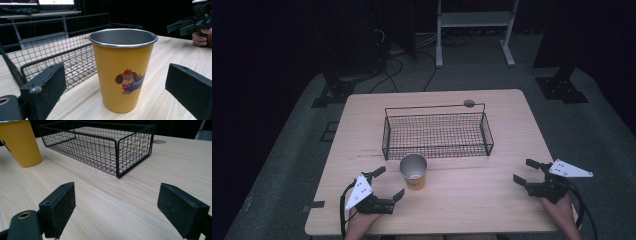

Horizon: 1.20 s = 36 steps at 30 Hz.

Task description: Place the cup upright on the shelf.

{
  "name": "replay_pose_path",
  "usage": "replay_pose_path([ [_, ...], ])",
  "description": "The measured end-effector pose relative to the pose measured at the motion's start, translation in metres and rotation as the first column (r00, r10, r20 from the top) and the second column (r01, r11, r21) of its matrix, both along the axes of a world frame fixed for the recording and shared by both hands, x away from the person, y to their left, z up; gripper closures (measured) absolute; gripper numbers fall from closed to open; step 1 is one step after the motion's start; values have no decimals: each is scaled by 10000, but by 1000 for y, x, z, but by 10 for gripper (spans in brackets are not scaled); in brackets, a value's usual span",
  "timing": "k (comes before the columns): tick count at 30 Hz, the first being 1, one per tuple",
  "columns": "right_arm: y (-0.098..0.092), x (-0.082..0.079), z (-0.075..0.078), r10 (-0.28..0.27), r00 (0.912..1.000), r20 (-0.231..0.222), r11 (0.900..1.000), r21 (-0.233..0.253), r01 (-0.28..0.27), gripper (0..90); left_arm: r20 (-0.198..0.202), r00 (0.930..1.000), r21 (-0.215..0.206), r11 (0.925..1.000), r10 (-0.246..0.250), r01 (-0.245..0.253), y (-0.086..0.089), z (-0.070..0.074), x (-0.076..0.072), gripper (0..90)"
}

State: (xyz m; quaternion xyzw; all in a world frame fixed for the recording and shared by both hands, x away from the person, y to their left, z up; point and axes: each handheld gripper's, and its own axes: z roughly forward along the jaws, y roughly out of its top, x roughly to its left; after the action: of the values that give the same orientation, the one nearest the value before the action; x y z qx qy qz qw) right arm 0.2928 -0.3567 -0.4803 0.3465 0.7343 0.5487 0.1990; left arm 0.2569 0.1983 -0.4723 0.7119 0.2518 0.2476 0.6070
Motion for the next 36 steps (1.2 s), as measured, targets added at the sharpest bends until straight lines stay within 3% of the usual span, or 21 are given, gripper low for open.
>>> replay_pose_path([
  [6, 0, 0, 0, 13, 10000, -2, 10000, 1, -13, 139, -77, 9996, 140, 9995, -275, 276, -11, 0, 5, 24],
  [36, 0, 0, 0, 30, 10000, -5, 10000, 11, -30, 139, -330, 9981, 210, 9984, -524, 531, -38, -2, 25, 24],
])
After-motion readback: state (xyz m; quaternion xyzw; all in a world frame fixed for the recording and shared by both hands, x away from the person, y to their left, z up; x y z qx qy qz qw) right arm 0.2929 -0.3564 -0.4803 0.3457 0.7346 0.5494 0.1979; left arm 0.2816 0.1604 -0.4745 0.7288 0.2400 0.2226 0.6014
